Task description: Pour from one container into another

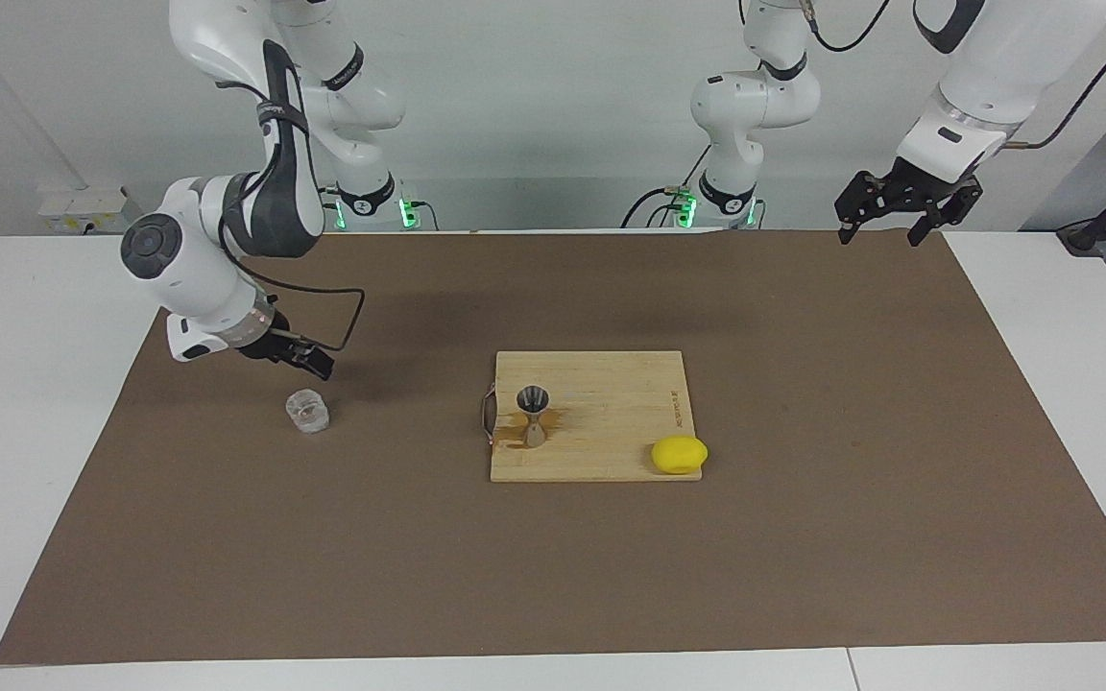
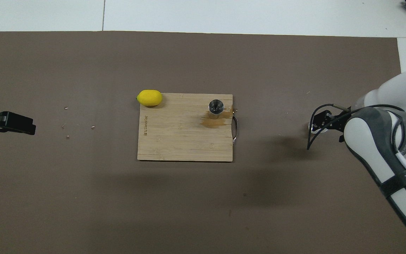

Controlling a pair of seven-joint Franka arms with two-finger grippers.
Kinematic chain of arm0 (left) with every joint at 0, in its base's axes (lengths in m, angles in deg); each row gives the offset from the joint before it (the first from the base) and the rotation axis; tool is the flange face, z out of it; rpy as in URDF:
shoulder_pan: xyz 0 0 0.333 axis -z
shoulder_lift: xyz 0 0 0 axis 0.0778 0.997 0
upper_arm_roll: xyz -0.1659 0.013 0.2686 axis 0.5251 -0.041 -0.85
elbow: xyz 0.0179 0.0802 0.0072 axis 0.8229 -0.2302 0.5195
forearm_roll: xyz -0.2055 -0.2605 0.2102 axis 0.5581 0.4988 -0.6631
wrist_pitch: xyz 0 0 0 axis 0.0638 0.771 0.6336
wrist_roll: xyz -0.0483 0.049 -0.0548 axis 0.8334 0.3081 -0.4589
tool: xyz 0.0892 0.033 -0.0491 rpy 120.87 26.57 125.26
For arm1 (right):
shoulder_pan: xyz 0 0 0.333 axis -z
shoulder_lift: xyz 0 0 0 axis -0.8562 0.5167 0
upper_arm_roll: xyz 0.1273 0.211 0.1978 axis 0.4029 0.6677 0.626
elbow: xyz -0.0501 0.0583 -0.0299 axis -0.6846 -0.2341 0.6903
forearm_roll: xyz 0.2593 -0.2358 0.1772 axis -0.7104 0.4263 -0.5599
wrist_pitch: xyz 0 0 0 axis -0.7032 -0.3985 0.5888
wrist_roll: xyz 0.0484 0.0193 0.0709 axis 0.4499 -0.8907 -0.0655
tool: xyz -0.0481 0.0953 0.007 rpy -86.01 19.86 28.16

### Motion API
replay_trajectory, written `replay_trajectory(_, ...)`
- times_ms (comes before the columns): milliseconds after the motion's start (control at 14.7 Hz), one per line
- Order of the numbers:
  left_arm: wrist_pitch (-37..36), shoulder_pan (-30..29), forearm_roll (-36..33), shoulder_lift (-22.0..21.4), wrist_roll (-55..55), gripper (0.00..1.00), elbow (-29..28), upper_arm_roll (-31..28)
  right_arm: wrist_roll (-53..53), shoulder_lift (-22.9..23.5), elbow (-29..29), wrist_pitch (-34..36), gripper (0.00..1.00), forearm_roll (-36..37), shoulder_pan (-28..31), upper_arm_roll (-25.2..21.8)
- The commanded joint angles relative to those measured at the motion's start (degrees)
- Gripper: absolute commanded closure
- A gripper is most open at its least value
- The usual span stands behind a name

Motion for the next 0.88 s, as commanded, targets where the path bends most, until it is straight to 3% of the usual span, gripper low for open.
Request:
replay_trajectory(0,-0.8,0.0,-1.2,0.2,0.4,0.00,0.9,0.1,1.2,-2.9,-0.7,-0.2,0.01,1.2,-2.0,0.3)
replay_trajectory(204,-0.8,0.0,-1.2,0.2,0.4,0.00,0.9,0.1,1.4,-5.0,-3.9,2.1,0.01,1.3,-3.4,0.3)
replay_trajectory(544,-0.8,0.0,-1.2,0.2,0.4,0.00,0.9,0.1,1.2,-4.5,-20.3,16.7,0.01,6.0,-3.5,1.0)
replay_trajectory(817,-0.8,0.0,-1.2,0.2,0.4,0.00,0.9,0.1,-0.9,-3.3,-26.8,21.1,0.01,6.1,-4.6,2.2)
